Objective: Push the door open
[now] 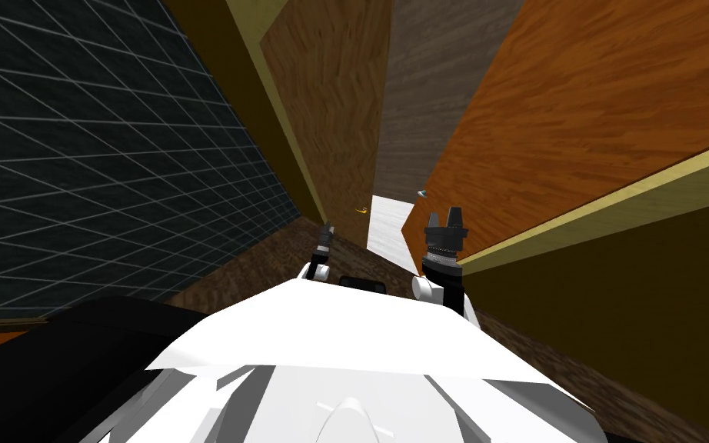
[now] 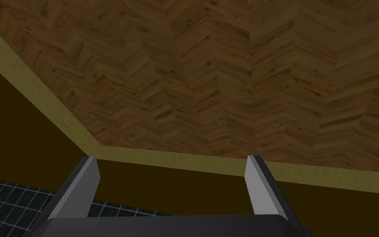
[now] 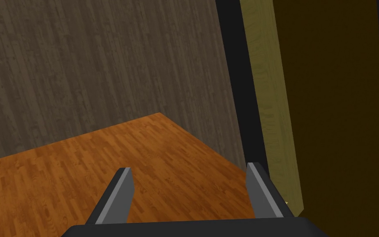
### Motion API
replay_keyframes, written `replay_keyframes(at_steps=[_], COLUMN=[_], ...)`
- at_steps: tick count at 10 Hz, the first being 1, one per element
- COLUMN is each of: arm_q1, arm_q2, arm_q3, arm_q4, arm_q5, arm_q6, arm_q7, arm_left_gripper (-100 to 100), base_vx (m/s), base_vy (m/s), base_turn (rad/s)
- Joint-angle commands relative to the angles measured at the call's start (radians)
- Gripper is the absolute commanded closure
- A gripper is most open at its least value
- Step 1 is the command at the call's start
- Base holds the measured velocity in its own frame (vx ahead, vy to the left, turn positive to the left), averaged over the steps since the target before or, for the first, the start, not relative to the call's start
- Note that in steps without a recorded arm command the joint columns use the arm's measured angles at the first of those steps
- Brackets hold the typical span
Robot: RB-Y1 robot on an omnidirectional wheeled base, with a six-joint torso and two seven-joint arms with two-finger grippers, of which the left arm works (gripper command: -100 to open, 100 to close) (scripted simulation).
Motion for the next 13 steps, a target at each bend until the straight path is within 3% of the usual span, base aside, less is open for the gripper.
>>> replay_keyframes(at_steps=[1, 8, 9, 13], arm_q1=[-0.008, -0.044, -0.044, -0.064], arm_q2=[0.003, 0.000, 0.000, -0.006], arm_q3=[-0.010, -0.055, -0.055, -0.079], arm_q4=[0.038, 0.216, 0.216, 0.311], arm_q5=[0.002, 0.007, 0.007, 0.010], arm_q6=[-0.008, -0.048, -0.048, -0.070], arm_q7=[0.006, 0.019, 0.019, 0.026], arm_left_gripper=[-100, -100, -100, -100], base_vx=[0.107, 0.095, 0.063, 0.076], base_vy=[0.026, 0.032, 0.023, 0.035], base_turn=[-0.079, -0.077, -0.025, -0.072])
